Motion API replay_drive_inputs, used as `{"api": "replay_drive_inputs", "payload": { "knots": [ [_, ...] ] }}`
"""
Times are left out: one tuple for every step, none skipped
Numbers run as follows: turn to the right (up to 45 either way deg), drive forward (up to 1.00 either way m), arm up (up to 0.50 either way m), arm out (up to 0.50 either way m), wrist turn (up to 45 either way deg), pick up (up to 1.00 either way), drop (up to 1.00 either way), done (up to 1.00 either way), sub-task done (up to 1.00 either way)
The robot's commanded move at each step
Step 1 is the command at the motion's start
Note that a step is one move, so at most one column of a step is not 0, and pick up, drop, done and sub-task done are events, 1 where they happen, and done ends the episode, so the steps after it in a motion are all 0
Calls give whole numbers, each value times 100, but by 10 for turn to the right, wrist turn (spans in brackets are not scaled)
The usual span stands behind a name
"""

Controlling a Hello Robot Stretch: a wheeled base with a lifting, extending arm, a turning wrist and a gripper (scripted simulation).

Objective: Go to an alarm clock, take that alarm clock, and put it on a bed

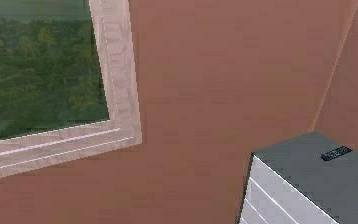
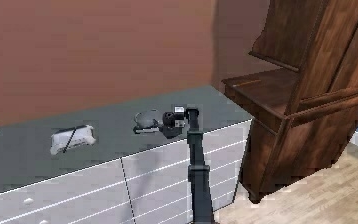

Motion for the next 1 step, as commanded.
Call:
{"api": "replay_drive_inputs", "payload": {
  "knots": [
    [0,0,0,0,0,100,0,0,0]
  ]
}}
